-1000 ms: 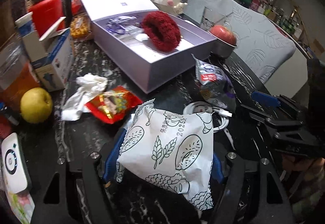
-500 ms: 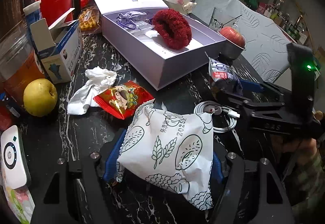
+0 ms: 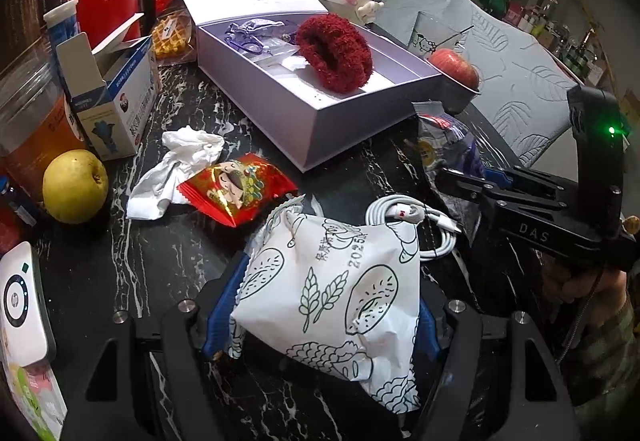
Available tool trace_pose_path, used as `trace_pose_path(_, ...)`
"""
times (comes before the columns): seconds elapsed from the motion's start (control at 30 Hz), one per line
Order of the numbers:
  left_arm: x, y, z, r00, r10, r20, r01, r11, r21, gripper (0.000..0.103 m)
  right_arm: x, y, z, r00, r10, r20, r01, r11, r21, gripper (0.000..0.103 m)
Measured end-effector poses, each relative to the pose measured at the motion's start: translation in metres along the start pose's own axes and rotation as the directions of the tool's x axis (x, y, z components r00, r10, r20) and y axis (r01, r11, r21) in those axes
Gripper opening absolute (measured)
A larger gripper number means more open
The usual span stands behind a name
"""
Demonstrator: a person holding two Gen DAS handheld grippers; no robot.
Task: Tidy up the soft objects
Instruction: 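Lift both held bags up off the table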
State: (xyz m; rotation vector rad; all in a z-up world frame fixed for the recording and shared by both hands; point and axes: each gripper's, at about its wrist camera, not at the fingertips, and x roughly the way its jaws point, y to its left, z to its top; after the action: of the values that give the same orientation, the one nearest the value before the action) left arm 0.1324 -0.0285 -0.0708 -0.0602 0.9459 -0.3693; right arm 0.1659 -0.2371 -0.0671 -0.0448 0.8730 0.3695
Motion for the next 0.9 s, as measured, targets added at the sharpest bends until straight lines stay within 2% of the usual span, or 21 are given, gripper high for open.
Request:
trace_pose_path(0.5,-0.007,-0.024,-0.013,0.999,-0.04,-0.008,0.04,0.998,0.046,0.072,-0.052,-0.008,-0.055,0.996,-0.09,-0.011,0.091,0.992,0.088,0.031)
trace_pose_path(0.63,-0.009,-0.026,-0.012,0.999,-0.039,-0.002,0.039,0.998,0.053,0.072,-0.056,-0.001,-0.064,0.994,-0.112,-0.008,0.112,0.991,0.069,0.05)
trace_pose_path(0.7,-0.011,-0.026,-0.013,1.0,-0.03,0.003,0.03,0.998,0.055,0.072,-0.049,-0.004,-0.065,0.994,-0.105,-0.023,0.107,0.991,0.082,0.05)
trace_pose_path(0.77,-0.014,-0.025,-0.013,1.0,-0.023,0.006,0.022,0.999,0.049,0.072,-0.044,-0.006,-0.065,0.993,-0.118,-0.019,0.12,0.989,0.091,0.05)
trace_pose_path(0.8,-0.014,-0.024,-0.014,1.0,-0.021,0.008,0.02,0.999,0.045,0.072,-0.042,-0.005,-0.064,0.991,-0.129,-0.016,0.13,0.988,0.086,0.046)
trace_pose_path(0.83,-0.015,-0.023,-0.014,1.0,-0.019,0.009,0.018,0.999,0.041,0.072,-0.041,-0.004,-0.063,0.991,-0.135,-0.013,0.136,0.988,0.078,0.038)
trace_pose_path(0.9,-0.016,-0.021,-0.015,1.0,-0.016,0.012,0.016,0.999,0.034,0.072,-0.04,-0.003,-0.062,0.991,-0.135,-0.006,0.136,0.988,0.069,0.034)
